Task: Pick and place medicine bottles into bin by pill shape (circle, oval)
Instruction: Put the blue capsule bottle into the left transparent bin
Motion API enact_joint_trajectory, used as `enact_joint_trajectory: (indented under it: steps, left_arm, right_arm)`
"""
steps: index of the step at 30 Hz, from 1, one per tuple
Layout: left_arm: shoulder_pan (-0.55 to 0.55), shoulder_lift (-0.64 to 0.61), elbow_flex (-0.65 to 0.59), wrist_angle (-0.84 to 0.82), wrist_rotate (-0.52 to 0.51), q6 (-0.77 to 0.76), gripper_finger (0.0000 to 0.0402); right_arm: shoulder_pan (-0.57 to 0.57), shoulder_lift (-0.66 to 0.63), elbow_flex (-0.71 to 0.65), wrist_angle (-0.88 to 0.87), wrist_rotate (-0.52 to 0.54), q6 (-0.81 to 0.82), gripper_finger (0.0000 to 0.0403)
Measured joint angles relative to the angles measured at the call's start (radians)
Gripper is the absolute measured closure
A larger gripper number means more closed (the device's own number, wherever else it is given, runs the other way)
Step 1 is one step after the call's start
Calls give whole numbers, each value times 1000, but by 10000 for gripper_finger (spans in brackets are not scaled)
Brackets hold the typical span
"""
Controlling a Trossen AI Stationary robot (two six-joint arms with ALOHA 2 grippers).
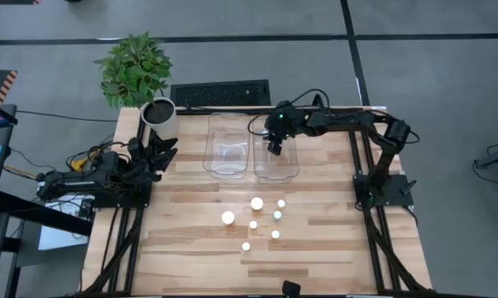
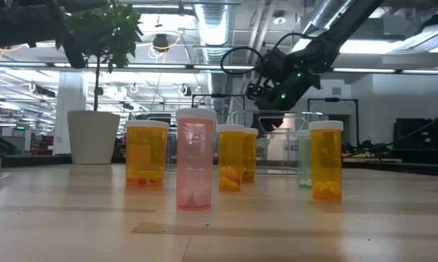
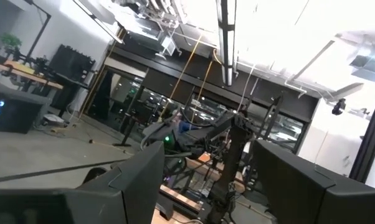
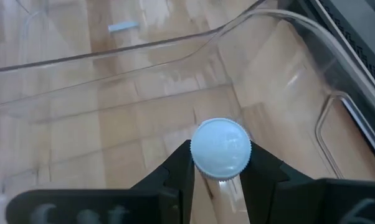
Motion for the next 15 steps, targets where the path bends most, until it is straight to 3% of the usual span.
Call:
enact_joint_trajectory:
  steps: [15]
  left_arm:
    - [0,0,0,-4,-4,0,162]
  right_arm:
    - [15,3,6,-73,-2,13,289]
